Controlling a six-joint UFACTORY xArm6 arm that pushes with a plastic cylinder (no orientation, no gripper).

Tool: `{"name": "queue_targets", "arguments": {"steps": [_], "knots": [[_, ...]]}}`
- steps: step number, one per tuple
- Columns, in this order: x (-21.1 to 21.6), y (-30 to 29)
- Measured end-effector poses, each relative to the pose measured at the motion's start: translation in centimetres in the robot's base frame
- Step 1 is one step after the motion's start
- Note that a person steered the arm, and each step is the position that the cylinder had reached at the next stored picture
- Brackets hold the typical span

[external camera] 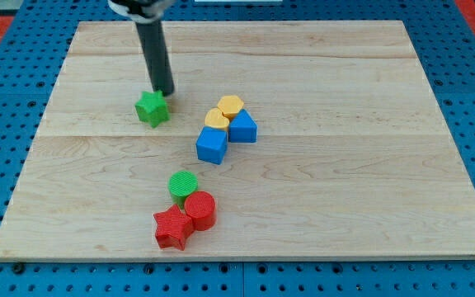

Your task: Place the green star at the bottom left side of green circle

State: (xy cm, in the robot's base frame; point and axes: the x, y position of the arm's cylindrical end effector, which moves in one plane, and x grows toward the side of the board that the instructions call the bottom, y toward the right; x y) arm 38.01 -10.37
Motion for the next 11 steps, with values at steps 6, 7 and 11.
{"name": "queue_targets", "arguments": {"steps": [6,7,11], "knots": [[18.1,-8.7],[18.3,-8.2],[18.8,-8.6]]}}
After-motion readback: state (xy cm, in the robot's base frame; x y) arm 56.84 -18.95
